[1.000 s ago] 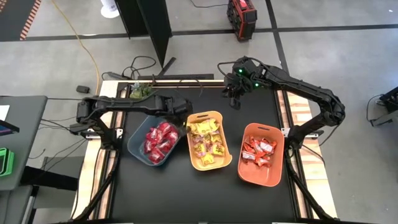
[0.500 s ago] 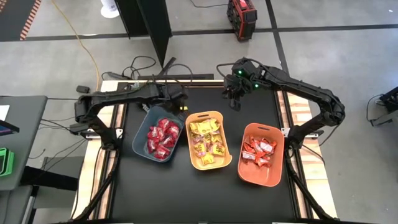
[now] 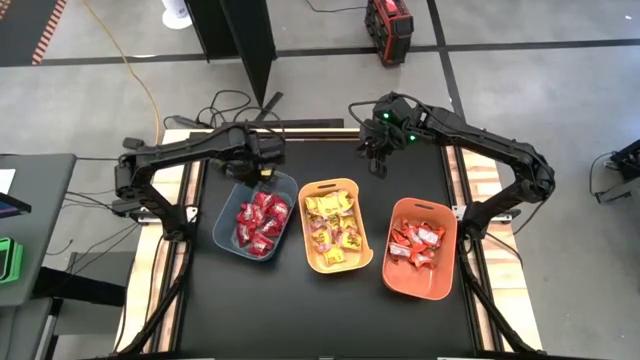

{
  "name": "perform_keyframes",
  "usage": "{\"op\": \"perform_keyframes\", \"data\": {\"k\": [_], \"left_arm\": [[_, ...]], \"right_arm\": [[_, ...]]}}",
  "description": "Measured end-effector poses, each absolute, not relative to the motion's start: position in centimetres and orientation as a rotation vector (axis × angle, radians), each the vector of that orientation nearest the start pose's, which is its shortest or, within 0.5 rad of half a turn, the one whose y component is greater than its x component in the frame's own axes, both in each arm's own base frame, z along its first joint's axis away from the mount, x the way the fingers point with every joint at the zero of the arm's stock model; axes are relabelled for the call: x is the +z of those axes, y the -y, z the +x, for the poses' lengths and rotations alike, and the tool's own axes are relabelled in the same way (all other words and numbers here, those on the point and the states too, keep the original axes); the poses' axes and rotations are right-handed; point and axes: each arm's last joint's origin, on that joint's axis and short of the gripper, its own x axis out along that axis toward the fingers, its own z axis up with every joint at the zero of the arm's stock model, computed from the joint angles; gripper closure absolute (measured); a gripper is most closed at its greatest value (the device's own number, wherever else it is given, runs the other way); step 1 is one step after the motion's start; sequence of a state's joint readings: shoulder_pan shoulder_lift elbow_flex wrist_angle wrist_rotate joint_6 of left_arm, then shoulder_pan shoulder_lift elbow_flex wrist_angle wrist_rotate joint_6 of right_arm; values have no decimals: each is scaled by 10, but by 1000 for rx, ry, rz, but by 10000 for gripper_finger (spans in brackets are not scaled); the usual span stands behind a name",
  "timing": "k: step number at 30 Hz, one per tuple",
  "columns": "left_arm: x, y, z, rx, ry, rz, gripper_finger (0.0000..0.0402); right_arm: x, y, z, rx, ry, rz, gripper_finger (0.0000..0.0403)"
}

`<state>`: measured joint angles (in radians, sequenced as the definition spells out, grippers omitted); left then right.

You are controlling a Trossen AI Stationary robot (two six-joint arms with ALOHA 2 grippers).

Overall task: Sort candy
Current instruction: Adjust the bins

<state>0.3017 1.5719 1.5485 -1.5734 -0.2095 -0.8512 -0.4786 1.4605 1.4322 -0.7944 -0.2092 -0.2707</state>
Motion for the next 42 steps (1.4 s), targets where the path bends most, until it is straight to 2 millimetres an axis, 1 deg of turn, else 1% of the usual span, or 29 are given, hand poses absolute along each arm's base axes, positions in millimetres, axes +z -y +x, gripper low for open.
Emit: {"op": "perform_keyframes", "data": {"k": [3, 8, 12, 15, 20, 31, 33, 36, 38, 40, 42], "left_arm": [[321, -84, 250, 1091, -1338, -750, 362], [295, -78, 245, 1141, -1431, -764, 396], [273, -71, 239, 1202, -1501, -756, 400], [263, -66, 235, 1259, -1515, -753, 401], [259, -60, 233, 1311, -1492, -714, 401], [259, -60, 233, 1324, -1477, -652, 401], [253, -61, 230, 1324, -1507, -629, 401], [239, -59, 221, 1329, -1597, -613, 401], [230, -57, 216, 1322, -1652, -637, 401], [227, -54, 215, 1306, -1680, -656, 401], [228, -52, 216, 1294, -1681, -664, 401]], "right_arm": [[349, 134, 272, -148, -794, 20, 284], [350, 135, 273, -150, -786, 17, 284], [350, 135, 273, -150, -786, 17, 284], [350, 135, 273, -150, -786, 17, 284], [350, 135, 273, -146, -787, 9, 284], [350, 135, 273, -142, -787, -3, 284], [350, 135, 273, -141, -787, -3, 284], [350, 135, 273, -142, -787, -2, 284], [350, 135, 273, -142, -787, -2, 284], [350, 135, 273, -142, -787, -2, 284], [350, 135, 273, -140, -787, -5, 284]]}}
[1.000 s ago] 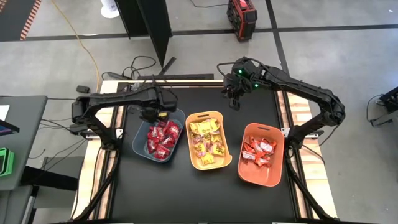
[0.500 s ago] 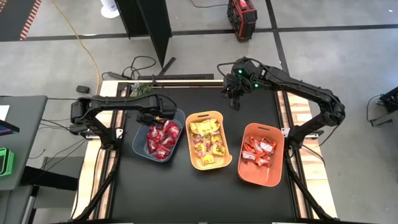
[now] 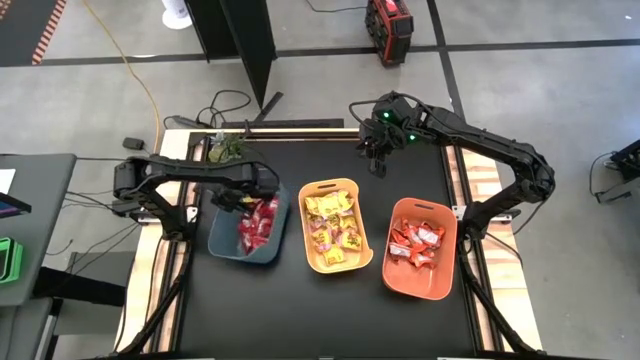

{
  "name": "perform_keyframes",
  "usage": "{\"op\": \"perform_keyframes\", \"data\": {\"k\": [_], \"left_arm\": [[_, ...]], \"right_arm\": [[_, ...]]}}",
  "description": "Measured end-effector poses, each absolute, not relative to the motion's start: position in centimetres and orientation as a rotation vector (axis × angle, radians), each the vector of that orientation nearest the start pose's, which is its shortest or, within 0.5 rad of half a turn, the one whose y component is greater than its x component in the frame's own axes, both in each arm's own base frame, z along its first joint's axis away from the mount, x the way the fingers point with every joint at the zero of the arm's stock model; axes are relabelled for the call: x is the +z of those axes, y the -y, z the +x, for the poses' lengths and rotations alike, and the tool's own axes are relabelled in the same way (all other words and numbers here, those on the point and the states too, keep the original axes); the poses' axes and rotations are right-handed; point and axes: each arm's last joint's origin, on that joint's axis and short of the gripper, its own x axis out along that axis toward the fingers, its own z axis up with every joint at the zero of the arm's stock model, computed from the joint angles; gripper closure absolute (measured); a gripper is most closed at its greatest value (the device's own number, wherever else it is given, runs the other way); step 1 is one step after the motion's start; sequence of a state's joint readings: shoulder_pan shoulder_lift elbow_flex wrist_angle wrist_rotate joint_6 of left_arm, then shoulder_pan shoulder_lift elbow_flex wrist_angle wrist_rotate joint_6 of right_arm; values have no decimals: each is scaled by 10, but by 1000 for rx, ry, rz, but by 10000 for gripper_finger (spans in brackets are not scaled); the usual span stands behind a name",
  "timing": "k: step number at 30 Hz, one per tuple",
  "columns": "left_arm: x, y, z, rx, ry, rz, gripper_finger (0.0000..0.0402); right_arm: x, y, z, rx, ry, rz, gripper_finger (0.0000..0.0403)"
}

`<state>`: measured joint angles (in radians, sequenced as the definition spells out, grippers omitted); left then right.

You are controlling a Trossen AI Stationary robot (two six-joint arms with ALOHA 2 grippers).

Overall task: Sort candy
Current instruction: Adjust the bins

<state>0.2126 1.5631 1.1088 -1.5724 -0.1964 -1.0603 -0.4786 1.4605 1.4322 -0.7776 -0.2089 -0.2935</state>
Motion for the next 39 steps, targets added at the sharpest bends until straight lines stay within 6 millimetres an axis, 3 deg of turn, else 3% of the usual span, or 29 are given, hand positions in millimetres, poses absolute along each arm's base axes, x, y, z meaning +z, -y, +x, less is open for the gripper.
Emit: {"op": "perform_keyframes", "data": {"k": [15, 21, 33, 39], "left_arm": [[274, -57, 248, 1169, -1422, -780, 401], [295, -60, 242, 1234, -1343, -766, 401], [251, -49, 225, 1254, -1580, -835, 401], [243, -43, 234, 1078, -1587, -954, 401]], "right_arm": [[350, 135, 273, -139, -787, -9, 284], [350, 135, 273, -140, -787, -9, 284], [350, 135, 273, -139, -788, -9, 284], [350, 135, 272, -132, -789, -33, 284]]}}
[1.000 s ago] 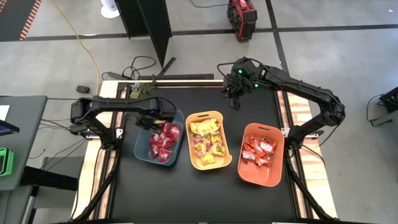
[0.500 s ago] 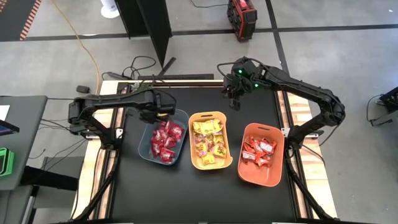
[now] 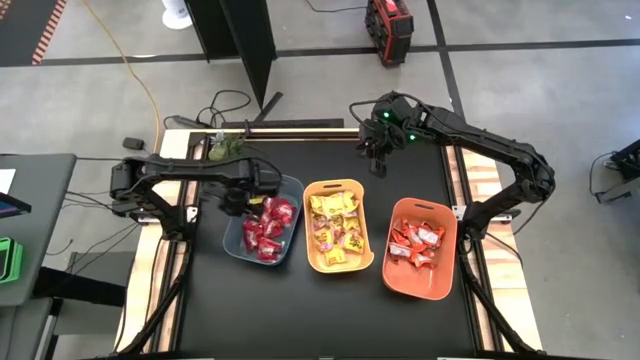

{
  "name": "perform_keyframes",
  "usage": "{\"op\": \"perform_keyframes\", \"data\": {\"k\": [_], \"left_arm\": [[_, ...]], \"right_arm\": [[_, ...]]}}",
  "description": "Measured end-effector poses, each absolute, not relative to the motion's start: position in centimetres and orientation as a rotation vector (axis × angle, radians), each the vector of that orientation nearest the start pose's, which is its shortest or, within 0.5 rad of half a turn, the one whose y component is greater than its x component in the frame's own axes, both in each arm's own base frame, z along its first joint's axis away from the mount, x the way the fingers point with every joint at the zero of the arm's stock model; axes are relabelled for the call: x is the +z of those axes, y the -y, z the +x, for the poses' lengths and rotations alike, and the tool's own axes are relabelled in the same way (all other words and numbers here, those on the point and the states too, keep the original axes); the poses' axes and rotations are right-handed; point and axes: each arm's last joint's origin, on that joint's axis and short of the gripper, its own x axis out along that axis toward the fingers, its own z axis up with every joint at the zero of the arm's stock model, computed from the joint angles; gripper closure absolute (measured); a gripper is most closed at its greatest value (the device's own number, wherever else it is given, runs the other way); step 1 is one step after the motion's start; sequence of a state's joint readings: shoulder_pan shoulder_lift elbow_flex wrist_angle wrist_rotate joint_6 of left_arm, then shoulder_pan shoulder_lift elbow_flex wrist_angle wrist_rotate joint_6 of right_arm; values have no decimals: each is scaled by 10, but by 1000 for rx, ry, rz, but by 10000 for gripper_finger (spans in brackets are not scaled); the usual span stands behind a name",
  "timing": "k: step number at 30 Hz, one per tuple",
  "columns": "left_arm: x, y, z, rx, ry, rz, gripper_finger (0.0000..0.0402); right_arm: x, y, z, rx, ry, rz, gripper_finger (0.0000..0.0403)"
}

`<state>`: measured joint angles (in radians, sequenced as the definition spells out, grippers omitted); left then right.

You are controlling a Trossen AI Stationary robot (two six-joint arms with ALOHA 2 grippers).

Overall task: Sort candy
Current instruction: Adjust the bins

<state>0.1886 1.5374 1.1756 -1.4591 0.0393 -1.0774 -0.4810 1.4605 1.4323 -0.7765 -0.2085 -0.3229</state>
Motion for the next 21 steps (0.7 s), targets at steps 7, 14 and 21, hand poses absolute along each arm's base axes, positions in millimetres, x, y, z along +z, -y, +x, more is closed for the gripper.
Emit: {"op": "perform_keyframes", "data": {"k": [7, 14, 21], "left_arm": [[241, -34, 248, 917, -1527, -1073, 401], [241, -27, 252, 872, -1523, -1079, 401], [241, -30, 250, 898, -1512, -998, 401]], "right_arm": [[350, 137, 272, -136, -791, -29, 284], [340, 133, 260, -150, -936, 113, 284], [334, 135, 246, -196, -1050, 250, 299]]}}
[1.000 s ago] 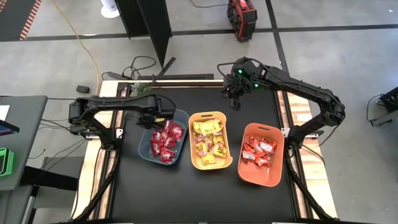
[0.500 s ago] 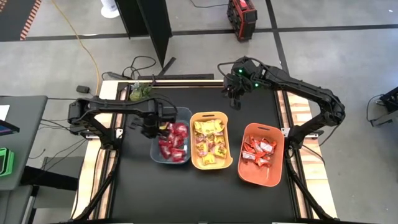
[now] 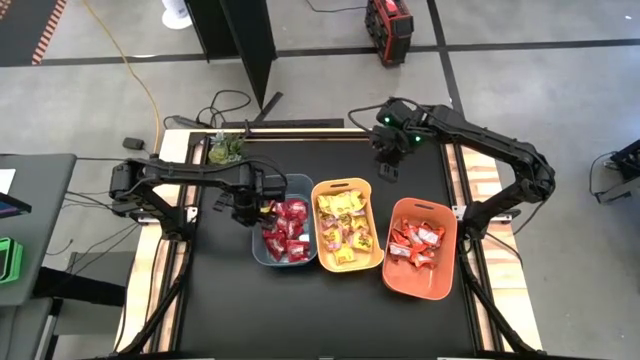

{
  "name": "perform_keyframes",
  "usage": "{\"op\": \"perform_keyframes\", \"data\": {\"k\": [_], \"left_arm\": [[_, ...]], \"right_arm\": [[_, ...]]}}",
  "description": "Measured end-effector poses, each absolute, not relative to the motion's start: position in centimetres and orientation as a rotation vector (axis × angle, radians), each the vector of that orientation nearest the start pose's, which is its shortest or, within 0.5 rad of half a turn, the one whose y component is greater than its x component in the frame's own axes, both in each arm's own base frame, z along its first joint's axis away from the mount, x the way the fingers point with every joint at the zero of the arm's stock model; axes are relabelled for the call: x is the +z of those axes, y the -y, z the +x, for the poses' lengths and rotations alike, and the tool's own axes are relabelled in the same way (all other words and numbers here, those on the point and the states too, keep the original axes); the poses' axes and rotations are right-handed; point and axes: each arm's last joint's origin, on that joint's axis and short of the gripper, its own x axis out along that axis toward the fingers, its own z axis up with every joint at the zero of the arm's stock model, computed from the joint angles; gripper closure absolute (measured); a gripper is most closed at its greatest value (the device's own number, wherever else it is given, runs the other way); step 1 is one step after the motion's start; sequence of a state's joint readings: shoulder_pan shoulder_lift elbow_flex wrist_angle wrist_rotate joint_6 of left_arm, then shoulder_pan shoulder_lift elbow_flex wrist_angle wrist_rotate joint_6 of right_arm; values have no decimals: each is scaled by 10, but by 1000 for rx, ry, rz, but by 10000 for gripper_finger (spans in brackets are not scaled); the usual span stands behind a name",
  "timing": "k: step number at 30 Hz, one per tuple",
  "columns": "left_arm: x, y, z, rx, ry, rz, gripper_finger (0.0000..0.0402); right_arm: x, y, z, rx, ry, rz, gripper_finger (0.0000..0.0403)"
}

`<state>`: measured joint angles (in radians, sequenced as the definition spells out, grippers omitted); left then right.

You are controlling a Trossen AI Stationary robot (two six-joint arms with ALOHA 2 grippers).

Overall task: Sort candy
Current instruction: Adjust the bins

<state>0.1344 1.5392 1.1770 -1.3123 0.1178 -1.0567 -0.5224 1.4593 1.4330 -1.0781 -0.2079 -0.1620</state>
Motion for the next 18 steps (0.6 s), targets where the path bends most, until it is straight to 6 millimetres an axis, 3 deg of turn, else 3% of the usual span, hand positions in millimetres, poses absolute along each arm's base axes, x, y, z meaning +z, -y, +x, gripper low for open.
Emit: {"op": "perform_keyframes", "data": {"k": [10, 18], "left_arm": [[240, -49, 258, 822, -1407, -876, 401], [241, -54, 271, 731, -1280, -838, 401]], "right_arm": [[336, 143, 232, -437, -1053, 466, 391], [346, 141, 230, -481, -959, 514, 400]]}}
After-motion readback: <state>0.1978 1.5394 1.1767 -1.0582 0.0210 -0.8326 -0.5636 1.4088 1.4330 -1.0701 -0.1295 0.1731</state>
